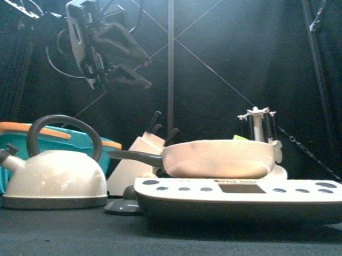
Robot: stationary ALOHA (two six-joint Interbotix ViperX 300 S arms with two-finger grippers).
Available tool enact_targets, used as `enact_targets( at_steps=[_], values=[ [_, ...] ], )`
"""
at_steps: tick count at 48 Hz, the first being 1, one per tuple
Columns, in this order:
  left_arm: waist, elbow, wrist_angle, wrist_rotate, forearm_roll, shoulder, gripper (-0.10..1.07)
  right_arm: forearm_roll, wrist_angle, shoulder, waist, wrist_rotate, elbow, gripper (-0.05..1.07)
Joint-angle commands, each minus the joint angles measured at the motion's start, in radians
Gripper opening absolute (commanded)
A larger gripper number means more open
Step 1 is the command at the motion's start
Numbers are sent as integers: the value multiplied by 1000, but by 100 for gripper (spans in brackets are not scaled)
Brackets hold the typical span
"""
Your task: Grab pot lid
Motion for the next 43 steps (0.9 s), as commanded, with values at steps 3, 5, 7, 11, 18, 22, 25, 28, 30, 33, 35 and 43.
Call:
enact_targets(
  at_steps=[3,5,7,11,18,22,25,28,30,33,35,43],
  values=[
    [0,-8,-12,0,-18,-11,83,-5,0,-23,-2,0,-5,63],
    [0,-8,-12,2,-20,-11,83,-6,3,-23,-3,0,-6,61],
    [0,-8,-12,2,-20,-11,83,-6,8,-29,-3,-2,-6,58],
    [2,-9,-12,2,-20,-11,83,-11,15,-52,-12,-9,-11,56],
    [3,-8,-12,2,-20,-11,83,-40,25,-106,-25,-34,-18,56],
    [2,-8,-14,0,-20,-11,83,-63,41,-130,-31,-44,-17,56],
    [2,-6,-14,0,-20,-9,83,-75,51,-141,-37,-48,-17,56],
    [0,-5,-12,0,-20,-9,83,-91,51,-146,-44,-51,-20,56],
    [0,-3,-14,0,-23,-9,83,-107,51,-150,-46,-51,-25,56],
    [-3,-2,-12,0,-25,-9,83,-137,51,-156,-49,-52,-32,56],
    [-3,2,-12,0,-31,-9,83,-160,51,-163,-52,-54,-35,56],
    [-3,11,-14,2,-61,-15,83,-238,51,-195,-61,-54,-38,56]
  ],
)
